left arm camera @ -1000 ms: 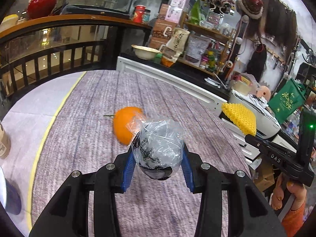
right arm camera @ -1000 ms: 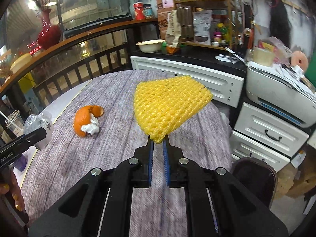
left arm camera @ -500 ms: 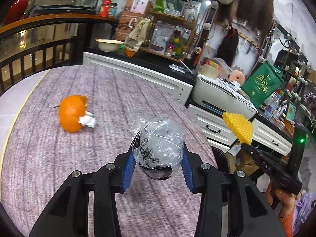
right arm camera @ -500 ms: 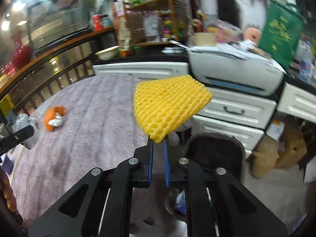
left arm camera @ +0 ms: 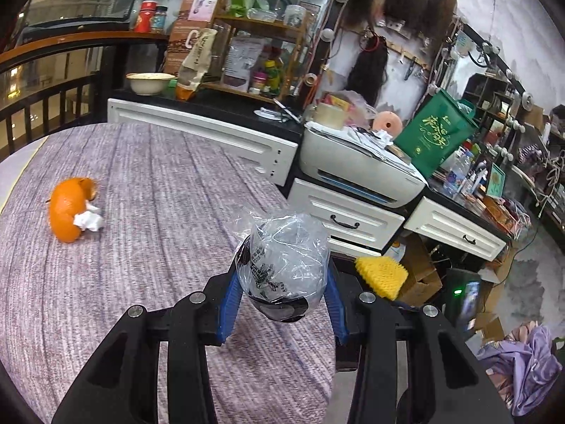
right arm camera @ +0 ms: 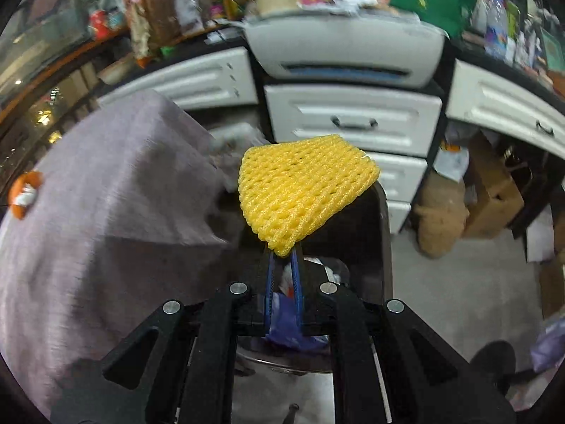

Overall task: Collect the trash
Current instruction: 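Carry the bag and foam net with both grippers over the brown bin, then open the right gripper to drop the foam net while the left gripper drops the bag, then move both grippers back over the table toward the orange peel, then grasp the white tissue with the right gripper while the left gripper grasps the orange peel, then carry the tissue and orange peel with both grippers over the bin, then open the right gripper to drop the white tissue into the bin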

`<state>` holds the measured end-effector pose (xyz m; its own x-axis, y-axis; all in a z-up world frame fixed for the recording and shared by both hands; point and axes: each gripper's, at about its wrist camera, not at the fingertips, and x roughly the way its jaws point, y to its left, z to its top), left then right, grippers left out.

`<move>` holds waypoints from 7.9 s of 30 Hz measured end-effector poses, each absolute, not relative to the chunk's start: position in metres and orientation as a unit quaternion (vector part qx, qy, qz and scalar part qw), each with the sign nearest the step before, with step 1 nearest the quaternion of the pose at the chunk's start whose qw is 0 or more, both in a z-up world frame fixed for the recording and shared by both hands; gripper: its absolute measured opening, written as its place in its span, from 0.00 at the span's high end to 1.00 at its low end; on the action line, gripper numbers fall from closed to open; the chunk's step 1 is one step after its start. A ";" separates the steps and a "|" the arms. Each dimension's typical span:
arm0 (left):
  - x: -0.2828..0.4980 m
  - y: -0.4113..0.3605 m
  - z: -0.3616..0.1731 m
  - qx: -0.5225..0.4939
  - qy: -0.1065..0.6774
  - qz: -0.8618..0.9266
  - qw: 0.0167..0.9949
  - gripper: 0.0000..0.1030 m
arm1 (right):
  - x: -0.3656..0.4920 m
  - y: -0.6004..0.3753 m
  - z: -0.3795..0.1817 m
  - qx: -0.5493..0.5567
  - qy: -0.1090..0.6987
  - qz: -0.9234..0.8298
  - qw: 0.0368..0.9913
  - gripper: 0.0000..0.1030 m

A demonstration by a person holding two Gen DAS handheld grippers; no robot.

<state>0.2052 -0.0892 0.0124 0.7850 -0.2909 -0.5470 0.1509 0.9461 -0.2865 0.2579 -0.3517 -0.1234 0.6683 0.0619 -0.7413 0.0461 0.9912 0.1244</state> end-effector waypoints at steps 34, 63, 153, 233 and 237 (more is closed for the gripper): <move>0.257 -0.268 -0.064 0.007 0.409 -0.239 0.881 0.59 | 0.202 -0.484 -0.165 0.165 0.400 -0.164 0.886 0.31; 0.250 -0.302 -0.083 0.048 0.437 -0.263 0.858 0.09 | 0.191 -0.502 -0.162 0.183 0.396 -0.180 0.882 0.26; 0.265 0.146 -0.033 -0.223 0.380 0.058 0.896 0.06 | 0.293 -0.036 -0.019 -0.129 0.370 0.365 0.844 0.92; 0.232 -0.176 0.000 -0.050 0.349 -0.193 0.915 0.69 | 0.302 -0.384 -0.147 0.076 0.477 0.008 0.875 0.90; 0.233 -0.181 -0.005 -0.051 0.358 -0.198 0.911 0.69 | 0.307 -0.385 -0.171 0.078 0.507 -0.002 0.859 0.51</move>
